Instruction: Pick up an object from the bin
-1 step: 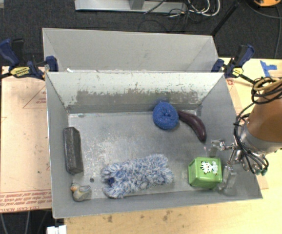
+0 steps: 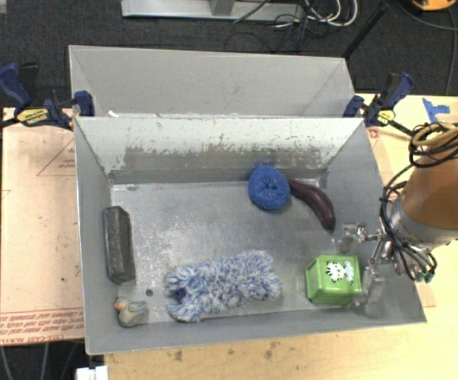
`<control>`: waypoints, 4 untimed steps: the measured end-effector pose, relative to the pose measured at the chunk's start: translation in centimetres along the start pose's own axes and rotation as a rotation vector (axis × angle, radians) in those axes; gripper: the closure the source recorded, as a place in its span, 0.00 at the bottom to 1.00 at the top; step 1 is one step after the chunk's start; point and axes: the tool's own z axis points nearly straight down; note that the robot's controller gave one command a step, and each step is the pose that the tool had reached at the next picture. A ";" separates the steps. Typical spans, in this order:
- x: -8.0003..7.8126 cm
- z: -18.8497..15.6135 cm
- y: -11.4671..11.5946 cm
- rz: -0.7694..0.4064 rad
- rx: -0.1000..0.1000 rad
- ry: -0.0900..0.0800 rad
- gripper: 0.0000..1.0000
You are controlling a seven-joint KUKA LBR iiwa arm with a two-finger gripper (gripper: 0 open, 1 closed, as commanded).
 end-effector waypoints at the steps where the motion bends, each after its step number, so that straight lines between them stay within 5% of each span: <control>1: -0.2 6.2 1.7 -0.088 0.003 -0.012 0.00; 2: 0.3 -1.5 2.7 -0.045 -0.001 0.003 0.00; 3: -0.2 4.1 2.0 -0.076 -0.001 -0.004 0.00; 4: -0.4 3.6 2.0 -0.081 0.002 -0.012 0.00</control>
Offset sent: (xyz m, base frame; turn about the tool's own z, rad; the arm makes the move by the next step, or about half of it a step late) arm -0.0027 0.0280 0.0234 -0.0388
